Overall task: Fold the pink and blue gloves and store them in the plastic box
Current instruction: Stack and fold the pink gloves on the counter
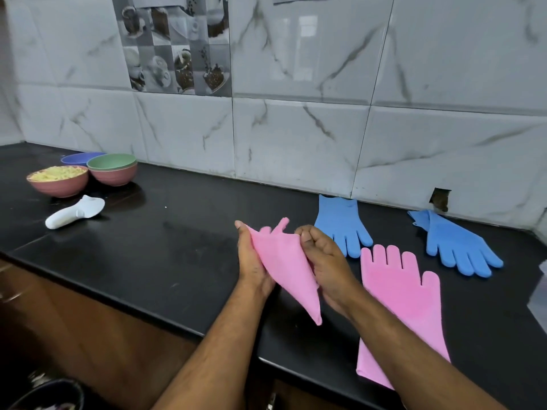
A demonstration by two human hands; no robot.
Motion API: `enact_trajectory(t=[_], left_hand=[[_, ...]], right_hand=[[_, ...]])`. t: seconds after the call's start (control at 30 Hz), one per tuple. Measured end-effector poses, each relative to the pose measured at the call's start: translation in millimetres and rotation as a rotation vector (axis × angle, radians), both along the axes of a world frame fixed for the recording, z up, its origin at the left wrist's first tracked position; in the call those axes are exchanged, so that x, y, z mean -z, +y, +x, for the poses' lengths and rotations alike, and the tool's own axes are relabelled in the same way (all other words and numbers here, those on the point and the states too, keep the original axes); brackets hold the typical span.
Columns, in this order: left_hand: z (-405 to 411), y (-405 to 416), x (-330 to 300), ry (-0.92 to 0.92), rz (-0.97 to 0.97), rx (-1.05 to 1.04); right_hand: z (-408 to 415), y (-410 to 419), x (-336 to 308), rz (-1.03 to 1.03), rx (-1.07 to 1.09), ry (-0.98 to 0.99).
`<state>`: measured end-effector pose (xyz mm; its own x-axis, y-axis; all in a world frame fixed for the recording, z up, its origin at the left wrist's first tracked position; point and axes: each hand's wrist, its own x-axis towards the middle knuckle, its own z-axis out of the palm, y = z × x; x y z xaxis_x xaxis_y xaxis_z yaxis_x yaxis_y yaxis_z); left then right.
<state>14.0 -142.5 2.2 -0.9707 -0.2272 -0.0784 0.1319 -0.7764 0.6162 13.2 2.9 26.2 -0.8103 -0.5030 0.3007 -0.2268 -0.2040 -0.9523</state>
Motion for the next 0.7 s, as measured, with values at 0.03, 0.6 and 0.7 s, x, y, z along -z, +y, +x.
enact_trajectory(t=[0.03,0.6,0.7], left_hand=[[5,3,-2,0.020,-0.059,0.041],[7,84,-14,-0.064,-0.071,0.256],[-5,101,-13,-0.085,-0.114,0.261]], right_hand=[[1,8,-1,-0.040,-0.046,-0.043],[-11,54,3,0.153,0.237,-0.198],[-16,64,3,0.175,0.346,-0.194]])
